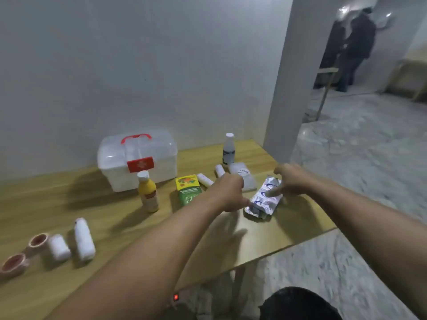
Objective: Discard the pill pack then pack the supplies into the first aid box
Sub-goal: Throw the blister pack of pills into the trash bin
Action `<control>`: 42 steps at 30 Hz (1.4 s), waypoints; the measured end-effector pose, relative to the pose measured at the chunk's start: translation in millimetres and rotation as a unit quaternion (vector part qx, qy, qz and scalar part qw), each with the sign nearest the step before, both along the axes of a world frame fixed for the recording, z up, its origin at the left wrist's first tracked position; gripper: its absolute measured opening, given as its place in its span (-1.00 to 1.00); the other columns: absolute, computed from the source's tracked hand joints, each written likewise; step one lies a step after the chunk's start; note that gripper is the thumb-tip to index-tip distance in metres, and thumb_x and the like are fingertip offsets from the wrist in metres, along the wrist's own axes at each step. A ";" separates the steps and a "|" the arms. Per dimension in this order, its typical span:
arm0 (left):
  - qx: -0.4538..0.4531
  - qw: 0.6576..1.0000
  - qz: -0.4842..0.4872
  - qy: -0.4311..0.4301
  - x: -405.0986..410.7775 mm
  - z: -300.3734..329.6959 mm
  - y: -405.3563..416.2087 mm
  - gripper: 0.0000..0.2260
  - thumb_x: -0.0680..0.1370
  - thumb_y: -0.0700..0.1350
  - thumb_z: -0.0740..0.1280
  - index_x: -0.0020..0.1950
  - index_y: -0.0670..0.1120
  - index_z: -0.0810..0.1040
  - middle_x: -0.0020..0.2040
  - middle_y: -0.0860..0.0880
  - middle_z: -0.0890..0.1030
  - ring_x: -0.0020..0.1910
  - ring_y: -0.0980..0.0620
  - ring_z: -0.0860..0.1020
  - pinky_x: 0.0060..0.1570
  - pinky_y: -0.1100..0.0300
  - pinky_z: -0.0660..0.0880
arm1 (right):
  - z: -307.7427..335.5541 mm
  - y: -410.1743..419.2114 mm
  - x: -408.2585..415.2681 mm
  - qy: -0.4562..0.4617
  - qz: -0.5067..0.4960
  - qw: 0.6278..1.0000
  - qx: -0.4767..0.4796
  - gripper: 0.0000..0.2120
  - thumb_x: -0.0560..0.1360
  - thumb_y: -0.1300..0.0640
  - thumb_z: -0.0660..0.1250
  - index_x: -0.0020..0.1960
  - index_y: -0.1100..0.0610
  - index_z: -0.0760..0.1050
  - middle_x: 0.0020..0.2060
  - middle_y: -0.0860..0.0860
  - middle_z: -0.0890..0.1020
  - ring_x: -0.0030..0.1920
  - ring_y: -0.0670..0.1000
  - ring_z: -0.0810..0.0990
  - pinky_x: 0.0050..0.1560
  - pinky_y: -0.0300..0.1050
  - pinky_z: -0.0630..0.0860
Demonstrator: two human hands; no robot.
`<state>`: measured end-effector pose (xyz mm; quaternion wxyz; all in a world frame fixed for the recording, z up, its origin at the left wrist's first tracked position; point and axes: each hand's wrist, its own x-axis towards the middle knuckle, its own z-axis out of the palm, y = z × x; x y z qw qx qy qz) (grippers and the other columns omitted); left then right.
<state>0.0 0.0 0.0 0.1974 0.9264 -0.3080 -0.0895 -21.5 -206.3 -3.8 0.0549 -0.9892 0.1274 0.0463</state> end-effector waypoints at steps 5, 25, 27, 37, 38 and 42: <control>-0.017 0.998 0.051 0.045 -15.1 -16.5 -19.3 -0.66 0.45 -0.10 0.43 0.15 -0.24 0.53 0.07 -0.17 0.60 0.11 -0.14 0.55 0.13 -0.03 0.50 | -24.1 -5.1 -18.9 -0.023 -0.053 0.996 0.069 -0.33 0.07 -0.29 0.57 -0.05 0.14 0.47 -0.09 0.11 0.60 -0.14 0.12 0.53 -0.18 -0.04 0.48; -0.238 0.927 0.213 0.198 -46.4 -23.5 -53.0 -0.95 0.47 -0.32 0.34 -0.12 -0.22 0.58 -0.03 -0.26 0.62 -0.10 -0.21 0.63 -0.07 -0.14 0.63 | -16.8 -47.1 -91.8 -0.253 -0.138 0.927 0.239 -0.90 0.39 0.27 0.37 -0.13 0.11 0.54 -0.19 0.13 0.66 -0.13 0.21 0.62 -0.06 0.11 0.58; -0.267 0.919 0.205 0.205 -55.1 -15.2 -54.9 -0.88 0.48 -0.31 0.30 -0.04 -0.26 0.61 -0.02 -0.25 0.60 -0.20 -0.18 0.60 -0.12 -0.13 0.64 | -5.5 -54.5 -107.3 -0.248 -0.137 0.926 0.248 -0.85 0.39 0.31 0.38 -0.21 0.07 0.50 -0.23 0.13 0.64 -0.24 0.19 0.63 -0.18 0.16 0.63; -0.227 0.954 0.057 0.186 -133.6 4.4 -87.3 -0.90 0.41 -0.36 0.36 -0.29 -0.23 0.62 -0.27 -0.19 0.62 -0.31 -0.19 0.66 -0.34 0.01 0.65 | 12.0 -83.8 -205.3 -0.129 -0.174 0.943 0.254 -0.84 0.38 0.38 0.41 -0.25 0.16 0.52 -0.31 0.24 0.65 -0.41 0.10 0.64 -0.44 -0.10 0.57; -0.213 0.960 0.041 0.176 -141.4 -0.5 -94.5 -0.91 0.41 -0.36 0.36 -0.27 -0.25 0.64 -0.27 -0.21 0.63 -0.36 -0.17 0.65 -0.39 0.04 0.64 | 6.0 -87.4 -213.3 -0.114 -0.182 0.943 0.255 -0.85 0.39 0.37 0.41 -0.25 0.16 0.53 -0.33 0.22 0.65 -0.43 0.09 0.64 -0.47 -0.12 0.56; -0.141 0.978 -0.011 0.151 -163.8 -36.9 -123.9 -0.90 0.40 -0.37 0.35 -0.24 -0.28 0.67 -0.25 -0.24 0.66 -0.34 -0.19 0.66 -0.35 -0.04 0.65 | -37.8 -101.3 -238.3 -0.076 -0.215 0.937 0.265 -0.90 0.42 0.30 0.43 -0.26 0.20 0.57 -0.47 0.14 0.66 -0.48 0.06 0.66 -0.56 -0.19 0.51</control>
